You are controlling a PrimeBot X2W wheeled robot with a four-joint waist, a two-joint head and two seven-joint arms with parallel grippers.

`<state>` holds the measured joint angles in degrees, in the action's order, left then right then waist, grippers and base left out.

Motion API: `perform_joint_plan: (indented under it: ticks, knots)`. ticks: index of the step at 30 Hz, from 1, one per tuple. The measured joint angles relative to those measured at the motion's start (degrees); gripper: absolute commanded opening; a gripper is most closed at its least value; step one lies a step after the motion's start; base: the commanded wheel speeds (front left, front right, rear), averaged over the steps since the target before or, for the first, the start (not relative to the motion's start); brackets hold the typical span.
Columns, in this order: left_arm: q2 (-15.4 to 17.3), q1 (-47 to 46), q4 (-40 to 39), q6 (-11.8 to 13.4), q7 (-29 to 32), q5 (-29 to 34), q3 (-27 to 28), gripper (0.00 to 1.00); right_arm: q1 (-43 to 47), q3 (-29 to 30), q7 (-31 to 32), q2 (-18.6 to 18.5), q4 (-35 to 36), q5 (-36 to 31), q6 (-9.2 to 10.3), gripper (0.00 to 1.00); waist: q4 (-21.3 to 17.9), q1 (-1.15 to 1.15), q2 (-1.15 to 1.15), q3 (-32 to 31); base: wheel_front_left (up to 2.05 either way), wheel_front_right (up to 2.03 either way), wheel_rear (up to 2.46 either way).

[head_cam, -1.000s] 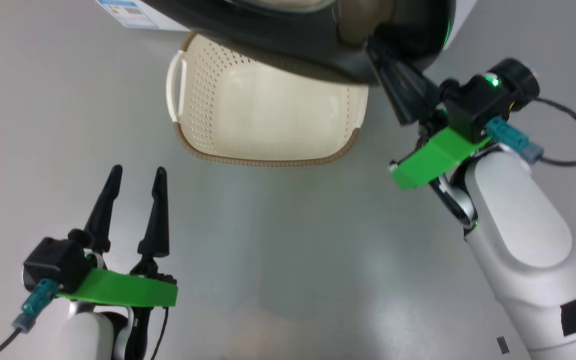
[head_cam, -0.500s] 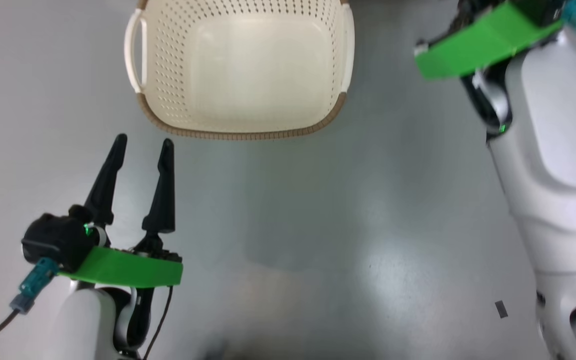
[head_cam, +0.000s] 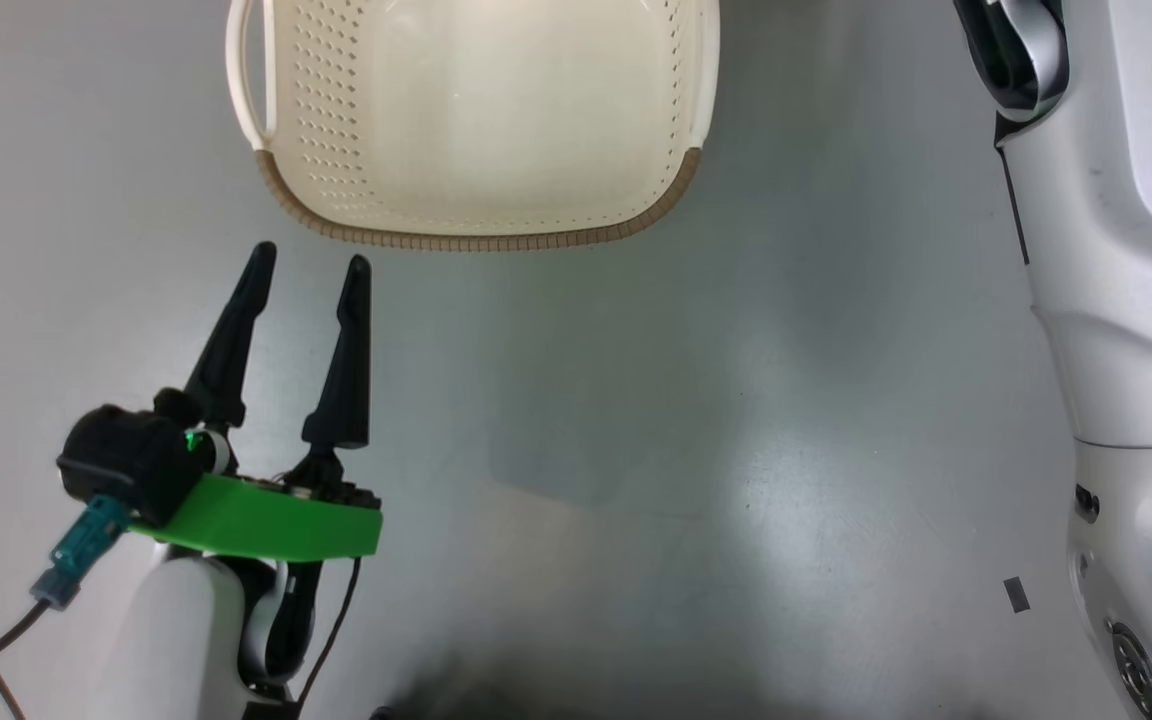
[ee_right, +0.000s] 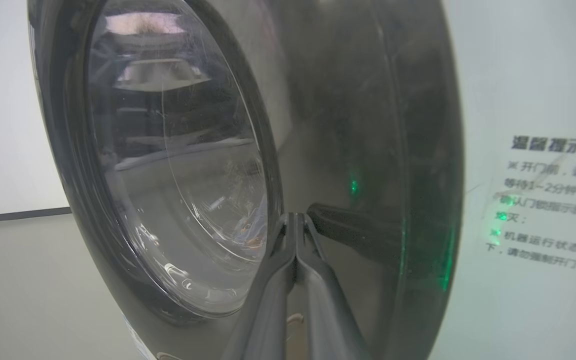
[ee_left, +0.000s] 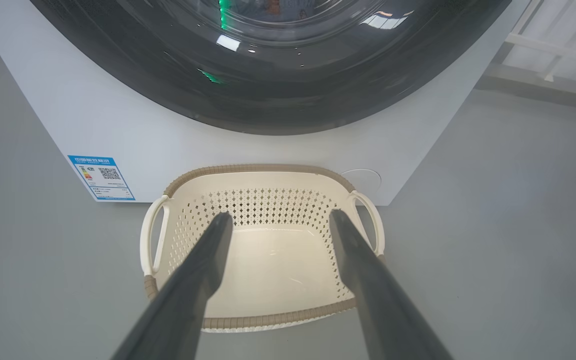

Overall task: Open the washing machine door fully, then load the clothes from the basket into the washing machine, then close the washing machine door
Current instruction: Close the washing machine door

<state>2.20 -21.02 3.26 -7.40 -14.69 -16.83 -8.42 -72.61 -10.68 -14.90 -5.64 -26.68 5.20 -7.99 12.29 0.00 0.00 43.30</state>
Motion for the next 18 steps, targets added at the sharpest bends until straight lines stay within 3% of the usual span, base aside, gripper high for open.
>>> perform_joint_plan:
  ticks: [18]
  knots:
    - [0.31,0.01,0.21,0.0,0.0,-0.09,0.73,1.0,1.02,1.51,0.0,0.35,-0.44,-0.19,0.08,0.0,-1.24,0.0,0.0,-2.77,0.0,0.0,0.0]
